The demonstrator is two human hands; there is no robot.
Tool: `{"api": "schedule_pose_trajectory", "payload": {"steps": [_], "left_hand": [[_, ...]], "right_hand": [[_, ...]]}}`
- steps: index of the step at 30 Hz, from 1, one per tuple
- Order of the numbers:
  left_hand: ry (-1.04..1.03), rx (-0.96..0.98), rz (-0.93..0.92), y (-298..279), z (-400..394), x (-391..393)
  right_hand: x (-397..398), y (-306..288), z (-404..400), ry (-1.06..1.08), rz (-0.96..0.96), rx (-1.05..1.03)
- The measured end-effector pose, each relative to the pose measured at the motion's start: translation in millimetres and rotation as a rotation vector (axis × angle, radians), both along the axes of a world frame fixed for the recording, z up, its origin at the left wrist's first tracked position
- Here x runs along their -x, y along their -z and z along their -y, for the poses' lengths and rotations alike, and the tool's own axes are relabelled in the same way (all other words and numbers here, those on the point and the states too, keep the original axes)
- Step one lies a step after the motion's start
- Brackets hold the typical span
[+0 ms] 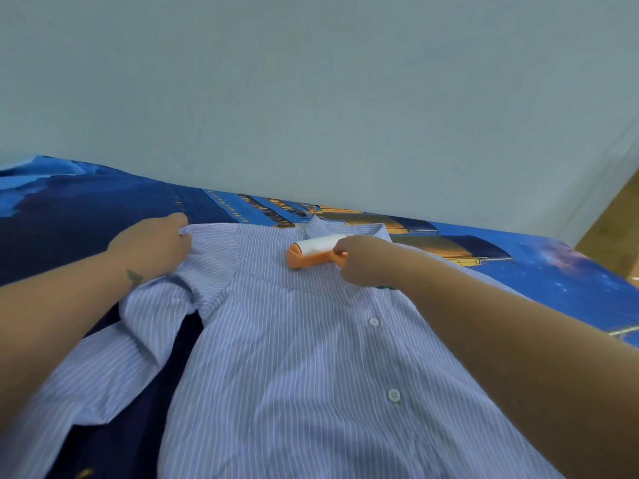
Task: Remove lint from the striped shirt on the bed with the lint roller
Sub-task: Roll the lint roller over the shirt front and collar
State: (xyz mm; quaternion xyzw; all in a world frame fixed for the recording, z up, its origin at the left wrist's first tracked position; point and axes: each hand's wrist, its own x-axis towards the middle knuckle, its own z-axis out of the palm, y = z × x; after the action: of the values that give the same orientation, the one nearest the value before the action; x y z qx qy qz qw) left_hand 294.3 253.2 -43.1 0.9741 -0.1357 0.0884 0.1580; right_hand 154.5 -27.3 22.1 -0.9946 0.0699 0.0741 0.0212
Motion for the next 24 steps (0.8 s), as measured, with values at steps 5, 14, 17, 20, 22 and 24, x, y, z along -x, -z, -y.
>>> {"api": "schedule_pose_trajectory", "payload": {"steps": [5, 14, 17, 20, 22, 24], "left_hand": [[0.000, -0.046, 0.168, 0.0, -3.4, -2.4], [-0.112, -0.565, 0.381, 8.7, 3.9, 5.2], [-0.137, -0.514, 0.302, 10.9, 3.5, 4.1], [-0.143, -0.519, 0.288, 11.1, 5.2, 3.4], [-0.156, -0.510, 0.289, 11.7, 5.5, 2.8], [-0.168, -0.506, 0.285, 12.0, 6.3, 2.8]], "right_hand": [[-22.0, 6.5, -13.1, 0.012, 0.031, 0.001], [-59.9, 8.3, -27.2, 0.035, -0.059, 0.111], [-55.8, 9.9, -23.3, 0.007, -0.039, 0.113], [-36.8, 11.3, -12.6, -0.042, -0.011, 0.097], [-17.0, 11.6, -4.2, -0.070, -0.012, 0.114], [6.7, 10.2, 4.6, -0.080, -0.029, 0.128]]}}
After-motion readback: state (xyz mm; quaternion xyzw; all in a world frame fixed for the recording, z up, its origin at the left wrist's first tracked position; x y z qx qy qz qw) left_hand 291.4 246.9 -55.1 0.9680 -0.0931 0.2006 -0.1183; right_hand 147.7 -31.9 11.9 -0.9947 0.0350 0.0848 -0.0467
